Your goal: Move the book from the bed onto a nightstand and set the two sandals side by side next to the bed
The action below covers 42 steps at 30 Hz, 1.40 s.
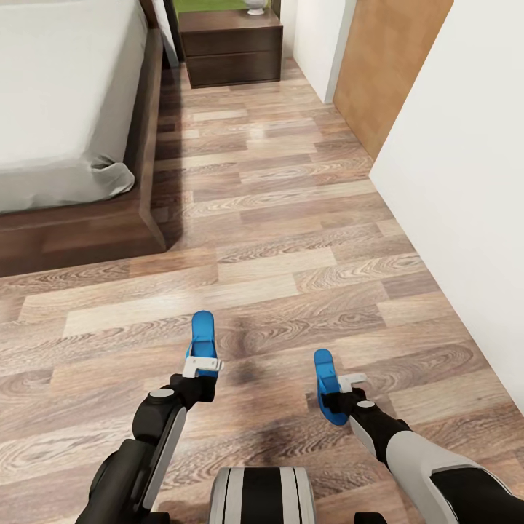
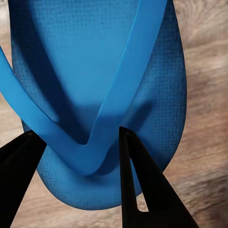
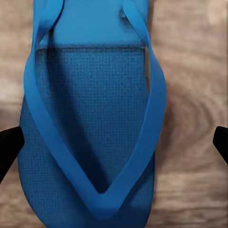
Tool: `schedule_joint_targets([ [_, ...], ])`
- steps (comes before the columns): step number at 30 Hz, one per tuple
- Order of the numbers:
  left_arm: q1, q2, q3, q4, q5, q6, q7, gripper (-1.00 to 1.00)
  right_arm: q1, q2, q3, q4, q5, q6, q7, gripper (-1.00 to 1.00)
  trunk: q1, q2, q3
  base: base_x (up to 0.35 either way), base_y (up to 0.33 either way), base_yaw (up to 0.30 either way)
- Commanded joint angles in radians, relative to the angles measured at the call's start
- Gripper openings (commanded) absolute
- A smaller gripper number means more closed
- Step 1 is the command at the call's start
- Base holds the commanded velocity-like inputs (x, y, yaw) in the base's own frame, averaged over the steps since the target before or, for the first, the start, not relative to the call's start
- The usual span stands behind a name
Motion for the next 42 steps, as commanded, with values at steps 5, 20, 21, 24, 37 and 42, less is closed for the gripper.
schedule_joint_targets([
  [5, 0.0, 0.0, -0.002, -0.001, 0.002, 0.005, 0.005, -1.0, 0.0, 0.0, 0.007, 0.0, 0.003, -0.002, 0.0, 1.0, 0.0, 0.0, -0.001, 0.002, -0.002, 0.0],
  [20, -0.001, 0.0, -0.005, -0.001, 0.002, 0.005, 0.005, -1.0, 0.0, -0.002, 0.009, -0.001, 0.006, -0.041, 0.02, 1.0, 0.001, -0.001, -0.012, 0.0, 0.0, 0.0],
  [21, 0.0, 0.0, -0.005, -0.001, 0.002, 0.005, 0.005, -1.0, 0.0, -0.002, 0.009, -0.001, 0.006, -0.041, 0.024, 1.0, 0.002, -0.001, -0.016, 0.0, 0.0, 0.0],
  [24, 0.0, 0.0, -0.006, -0.001, 0.002, 0.004, 0.005, -1.0, 0.0, -0.001, 0.009, 0.0, 0.007, -0.041, 0.051, 1.0, 0.003, -0.002, -0.024, 0.0, 0.0, 0.0],
  [37, 0.0, 0.0, -0.006, -0.001, 0.002, 0.005, 0.005, -1.0, 0.0, 0.0, 0.008, 0.0, 0.006, -0.035, 0.056, -1.0, 0.003, -0.002, -0.024, 0.0, 0.0, 0.0],
  [42, 0.0, 0.0, -0.006, -0.002, 0.002, 0.004, 0.005, -1.0, 0.0, 0.0, 0.008, 0.0, 0.006, -0.034, 0.053, -1.0, 0.003, -0.002, -0.024, 0.0, 0.0, 0.0],
])
